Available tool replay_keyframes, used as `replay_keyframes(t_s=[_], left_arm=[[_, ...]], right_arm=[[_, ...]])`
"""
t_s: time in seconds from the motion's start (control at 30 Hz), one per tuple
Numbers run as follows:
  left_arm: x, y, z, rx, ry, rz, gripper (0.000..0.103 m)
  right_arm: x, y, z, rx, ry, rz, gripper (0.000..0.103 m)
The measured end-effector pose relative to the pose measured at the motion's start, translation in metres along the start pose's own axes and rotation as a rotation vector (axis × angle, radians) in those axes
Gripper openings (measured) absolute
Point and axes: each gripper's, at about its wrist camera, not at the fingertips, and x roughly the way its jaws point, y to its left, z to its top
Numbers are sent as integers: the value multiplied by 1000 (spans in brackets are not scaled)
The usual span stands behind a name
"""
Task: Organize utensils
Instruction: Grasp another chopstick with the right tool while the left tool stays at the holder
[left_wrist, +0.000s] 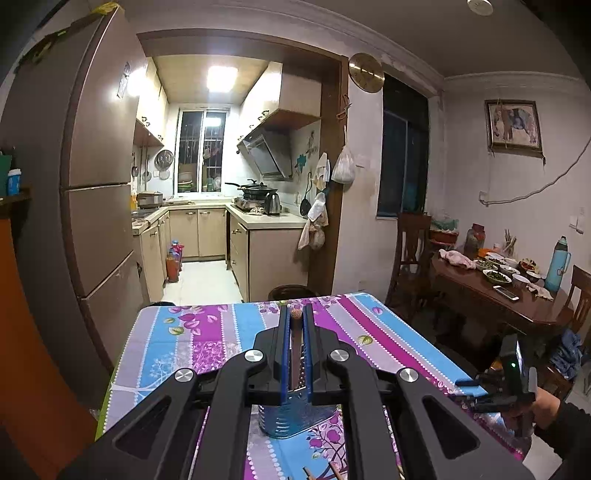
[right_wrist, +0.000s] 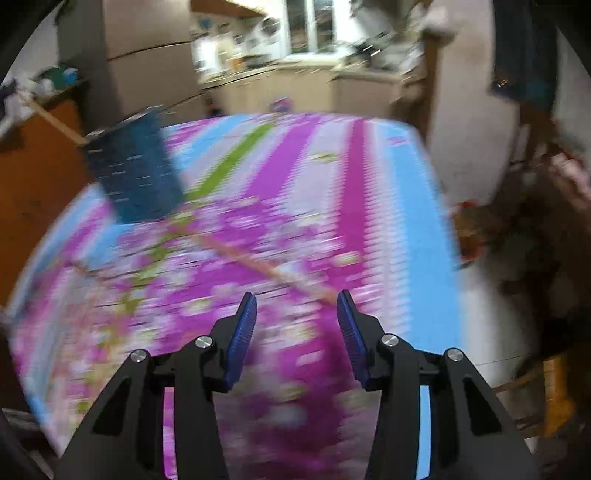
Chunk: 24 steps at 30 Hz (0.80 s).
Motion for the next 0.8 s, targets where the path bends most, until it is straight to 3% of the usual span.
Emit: replay_keyframes(t_s=[0.07,0.17,0.3,0.4,0.5,0.8], left_arm=[[2,1,-1,-4,5,4,8],[6,5,-9,-14,21,6,8],[1,9,-20,-7,17,8,8],[-1,10,-25,-5,12,-3,8],[-1,6,-29,-2,17,-19,8],[-1,-5,-44,25,44,-40,8]], right_arm=[[-5,40,-8,-107,-5,17,44],[-17,75,-30,-145,-3,31,37],[-55,118,-97,-185,-46,-78,27],[-73,134,-138,-136,-45,-157,24],[-80,137,-149,-29,-67,-133,23],[-95,164,-194,26,-118,-147,23]])
